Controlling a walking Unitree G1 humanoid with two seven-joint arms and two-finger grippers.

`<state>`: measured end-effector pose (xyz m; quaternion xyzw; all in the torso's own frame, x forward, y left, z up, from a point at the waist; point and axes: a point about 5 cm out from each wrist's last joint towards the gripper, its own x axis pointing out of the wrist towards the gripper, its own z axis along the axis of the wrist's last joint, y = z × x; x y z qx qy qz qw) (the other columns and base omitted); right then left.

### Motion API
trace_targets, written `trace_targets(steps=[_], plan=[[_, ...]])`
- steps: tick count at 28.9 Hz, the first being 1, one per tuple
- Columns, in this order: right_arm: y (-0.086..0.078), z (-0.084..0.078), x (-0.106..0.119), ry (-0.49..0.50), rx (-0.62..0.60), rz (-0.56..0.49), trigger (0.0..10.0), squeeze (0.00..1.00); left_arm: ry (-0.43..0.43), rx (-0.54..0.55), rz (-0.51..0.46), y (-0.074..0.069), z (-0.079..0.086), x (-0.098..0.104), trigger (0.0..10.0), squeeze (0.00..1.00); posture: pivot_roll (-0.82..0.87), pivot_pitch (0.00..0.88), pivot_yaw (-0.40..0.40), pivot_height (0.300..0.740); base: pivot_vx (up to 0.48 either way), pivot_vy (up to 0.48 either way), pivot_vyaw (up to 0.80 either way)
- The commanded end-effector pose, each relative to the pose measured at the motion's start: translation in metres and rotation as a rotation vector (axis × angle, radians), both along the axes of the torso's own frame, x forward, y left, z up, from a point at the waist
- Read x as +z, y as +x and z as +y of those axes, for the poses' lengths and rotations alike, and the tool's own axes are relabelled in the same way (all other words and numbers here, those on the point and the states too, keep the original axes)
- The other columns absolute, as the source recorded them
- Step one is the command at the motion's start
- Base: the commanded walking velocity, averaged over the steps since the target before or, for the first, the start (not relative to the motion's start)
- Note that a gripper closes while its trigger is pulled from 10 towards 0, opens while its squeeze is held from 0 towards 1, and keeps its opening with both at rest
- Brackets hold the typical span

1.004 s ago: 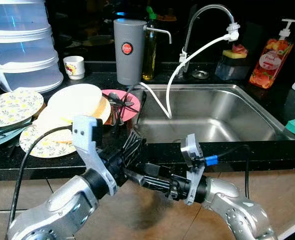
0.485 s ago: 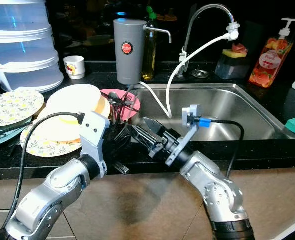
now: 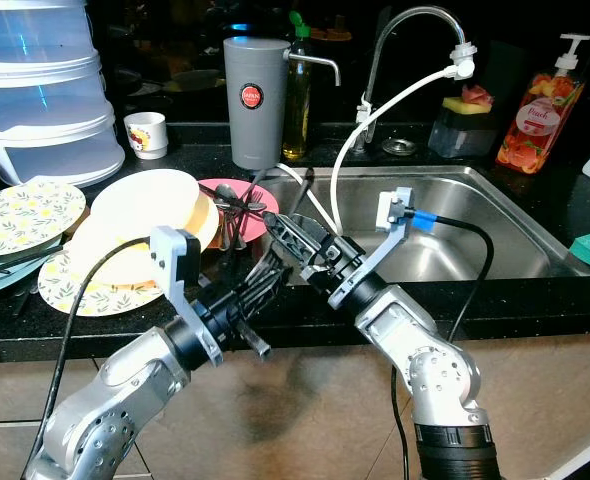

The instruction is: Kitchen organization

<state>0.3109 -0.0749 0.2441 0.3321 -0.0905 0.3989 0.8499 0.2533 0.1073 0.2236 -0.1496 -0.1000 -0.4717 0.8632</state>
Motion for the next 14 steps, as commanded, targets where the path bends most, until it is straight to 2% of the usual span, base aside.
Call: trace_targets(steps=[1, 6, 7, 8, 9, 10, 14], plan=[[0.0016, 0.0012, 0.0004, 0.0, 0.012, 0.013, 10.0, 0.0, 0.01, -0.033, 0.022, -0.0032, -0.0006, -0.0054, 0.0, 0.0, 0.04, 0.0, 0.006, 0.74, 0.0, 0.0, 0.0], [0.0005, 0.002, 0.0018, -0.008, 0.03, 0.012, 10.0, 0.0, 0.006, -0.043, 0.029, -0.0038, 0.0004, -0.0071, 0.0, 0.0, 0.04, 0.0, 0.004, 0.74, 0.0, 0.0, 0.0], [0.0006, 0.0021, 0.001, -0.016, 0.035, 0.017, 8.0, 0.0, 0.006, -0.044, 0.03, -0.0037, 0.0007, -0.0072, 0.0, 0.0, 0.04, 0.0, 0.002, 0.74, 0.0, 0.0, 0.0], [0.001, 0.002, -0.0001, -0.025, 0.039, 0.024, 1.0, 0.0, 0.008, -0.043, 0.029, -0.0033, 0.0011, -0.0072, 0.0, 0.0, 0.04, 0.0, 0.001, 0.74, 0.0, 0.0, 0.0], [0.001, 0.002, -0.0001, -0.025, 0.039, 0.024, 1.0, 0.0, 0.008, -0.043, 0.029, -0.0033, 0.0011, -0.0072, 0.0, 0.0, 0.04, 0.0, 0.001, 0.74, 0.0, 0.0, 0.0], [0.0013, 0.0019, -0.0012, -0.036, 0.046, 0.027, 0.0, 0.0, 0.009, -0.042, 0.028, -0.0028, 0.0016, -0.0071, 0.0, 0.0, 0.04, 0.0, -0.001, 0.74, 0.0, 0.0, 0.0], [0.0052, -0.0018, -0.0038, -0.039, 0.023, 0.044, 0.0, 0.0, 0.012, -0.036, 0.034, -0.0015, 0.0032, -0.0094, 0.0, 0.0, 0.03, 0.0, 0.004, 0.74, 0.0, 0.0, 0.0]])
